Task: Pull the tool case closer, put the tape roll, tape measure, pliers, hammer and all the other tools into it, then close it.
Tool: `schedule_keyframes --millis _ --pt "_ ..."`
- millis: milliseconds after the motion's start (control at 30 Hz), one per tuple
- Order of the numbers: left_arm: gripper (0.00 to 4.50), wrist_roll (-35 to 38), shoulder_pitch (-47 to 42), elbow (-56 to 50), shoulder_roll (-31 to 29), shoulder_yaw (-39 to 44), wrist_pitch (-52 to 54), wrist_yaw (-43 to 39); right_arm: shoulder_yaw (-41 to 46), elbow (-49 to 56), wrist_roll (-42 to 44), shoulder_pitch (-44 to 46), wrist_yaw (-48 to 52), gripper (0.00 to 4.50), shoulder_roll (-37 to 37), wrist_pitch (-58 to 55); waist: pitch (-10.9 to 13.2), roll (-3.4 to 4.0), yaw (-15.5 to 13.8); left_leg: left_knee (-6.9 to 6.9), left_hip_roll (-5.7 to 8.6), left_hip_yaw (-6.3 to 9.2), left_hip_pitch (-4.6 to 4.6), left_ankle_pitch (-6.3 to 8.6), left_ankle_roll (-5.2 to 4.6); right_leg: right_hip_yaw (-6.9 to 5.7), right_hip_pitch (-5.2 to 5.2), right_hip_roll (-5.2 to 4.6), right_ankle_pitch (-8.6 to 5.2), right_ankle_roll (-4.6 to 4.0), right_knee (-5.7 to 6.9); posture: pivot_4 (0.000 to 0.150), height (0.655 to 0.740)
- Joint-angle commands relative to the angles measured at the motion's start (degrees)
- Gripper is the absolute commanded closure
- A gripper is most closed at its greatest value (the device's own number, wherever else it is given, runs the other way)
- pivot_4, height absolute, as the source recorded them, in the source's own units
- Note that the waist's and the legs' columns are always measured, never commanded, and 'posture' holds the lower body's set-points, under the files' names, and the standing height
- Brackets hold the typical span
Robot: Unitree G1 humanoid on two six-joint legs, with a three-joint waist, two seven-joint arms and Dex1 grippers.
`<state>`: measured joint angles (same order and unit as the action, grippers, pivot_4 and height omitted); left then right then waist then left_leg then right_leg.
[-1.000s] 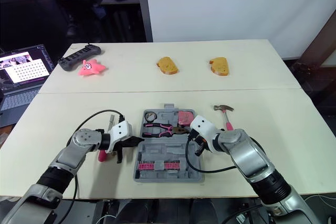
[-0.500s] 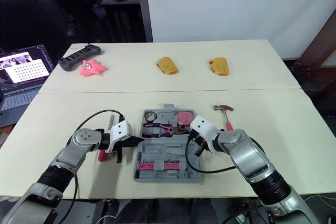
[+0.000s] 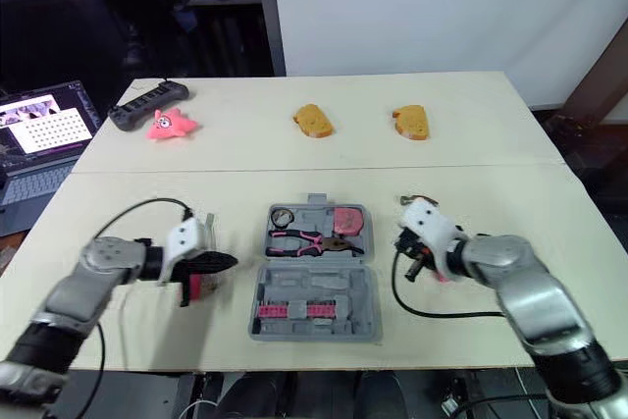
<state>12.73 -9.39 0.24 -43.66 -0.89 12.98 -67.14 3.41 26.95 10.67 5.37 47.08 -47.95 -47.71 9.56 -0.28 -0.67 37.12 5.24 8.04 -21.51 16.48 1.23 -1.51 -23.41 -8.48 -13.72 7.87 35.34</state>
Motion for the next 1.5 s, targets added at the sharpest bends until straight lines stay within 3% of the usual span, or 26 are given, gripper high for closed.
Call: schedule_keyframes --millis 33,67,167,300,400,700,833,967,1100,1200,1367,1500 --pt "4.48 6.8 4.3 -3.2 -3.7 9.5 4.1 -0.6 11.7 2.4 3.2 -6.4 2.4 4.5 -1.6 3.4 0.0 0.0 -0.1 0.0 0.01 -0.02 0.01 0.01 -0.03 0.0 0.02 -0.02 0.0 0.0 0.0 0.15 0.74" --pt "4.48 7.8 5.8 -2.7 -4.7 12.0 4.8 -0.6 14.8 2.7 3.9 -8.8 3.3 4.5 -1.8 4.5 0.0 0.02 -0.1 0.0 0.0 -0.02 0.04 0.02 -0.04 0.0 0.04 -0.02 0.0 0.01 -0.01 0.15 0.74" --pt "3.57 7.5 11.7 5.1 -8.6 19.8 2.2 -1.0 25.7 3.1 6.3 -17.8 7.0 3.59 -0.7 8.3 0.1 0.04 -0.1 0.0 0.0 -0.04 0.04 0.03 -0.05 0.0 0.04 -0.01 -0.01 0.0 0.0 0.15 0.74" --pt "1.52 6.5 16.8 20.9 -11.7 27.5 -5.1 -0.8 41.1 -3.0 9.6 -29.4 14.4 1.63 2.6 19.1 0.1 0.03 0.0 -0.09 -0.04 -0.13 0.08 0.07 -0.1 0.0 0.03 0.03 -0.03 0.0 -0.04 0.15 0.74" --pt "0.06 5.3 16.5 27.1 -12.8 27.4 -9.4 -1.3 43.8 -7.3 9.4 -32.7 16.5 0.18 2.0 23.8 0.2 -0.02 -0.1 0.0 -0.03 -0.25 0.12 0.11 -0.12 0.02 0.17 -0.08 -0.04 0.04 -0.2 0.15 0.74" --pt "0.02 4.6 14.3 32.3 -11.9 26.5 -13.3 -0.9 44.1 -11.7 9.8 -34.6 16.4 0.08 1.3 27.9 0.3 -0.09 -0.1 -0.08 -0.06 -0.2 0.09 0.12 -0.1 0.04 0.07 -0.08 -0.06 0.04 -0.16 0.15 0.74" --pt "0.02 4.5 15.2 28.2 -10.3 25.3 -12.5 -0.1 44.2 -8.5 10.6 -35.6 15.2 0.08 1.5 25.9 0.3 -0.06 -0.1 -0.06 -0.06 -0.22 0.09 0.12 -0.1 0.07 0.08 -0.1 -0.05 0.05 -0.17 0.15 0.74" --pt "0.02 6.1 17.2 16.9 -5.9 24.3 -8.2 4.7 45.4 -0.4 16.4 -34.0 12.6 0.08 1.1 18.8 0.3 -0.02 -0.1 -0.04 -0.08 -0.23 0.09 0.12 -0.1 0.12 0.09 -0.09 -0.05 0.05 -0.16 0.15 0.74" --pt "0.02 9.9 18.0 -0.8 1.3 22.8 4.4 14.4 42.9 9.2 26.5 -27.8 8.0 0.08 -1.0 8.7 0.3 -0.06 -0.2 0.03 -0.08 -0.21 0.06 0.12 -0.1 0.14 0.11 -0.1 -0.05 0.05 -0.16 0.15 0.74" --pt "0.02 12.6 18.1 -15.9 7.1 18.7 18.5 25.3 33.9 15.3 35.0 -16.7 0.6 0.08 -2.4 1.8 0.4 -0.15 0.0 0.06 -0.08 -0.21 0.07 0.12 -0.1 0.14 0.12 -0.08 -0.04 0.06 -0.15 0.15 0.74" --pt "0.02 15.8 16.2 -30.9 12.4 15.0 38.1 38.4 22.3 17.8 38.3 -6.4 -5.6 0.08 -2.6 -2.6 0.5 -0.31 -0.4 0.03 -0.05 -0.14 0.04 0.11 -0.1 0.11 0.08 -0.04 -0.03 0.04 -0.1 0.15 0.74" --pt "0.02 10.1 10.9 -36.8 18.7 9.4 51.3 54.2 16.4 18.3 38.9 -3.5 -7.3 0.08 -1.7 -2.9 0.5 -0.31 -1.5 0.08 0.04 -0.13 0.0 0.11 -0.11 0.07 0.09 -0.08 -0.03 0.05 -0.11 0.15 0.74"
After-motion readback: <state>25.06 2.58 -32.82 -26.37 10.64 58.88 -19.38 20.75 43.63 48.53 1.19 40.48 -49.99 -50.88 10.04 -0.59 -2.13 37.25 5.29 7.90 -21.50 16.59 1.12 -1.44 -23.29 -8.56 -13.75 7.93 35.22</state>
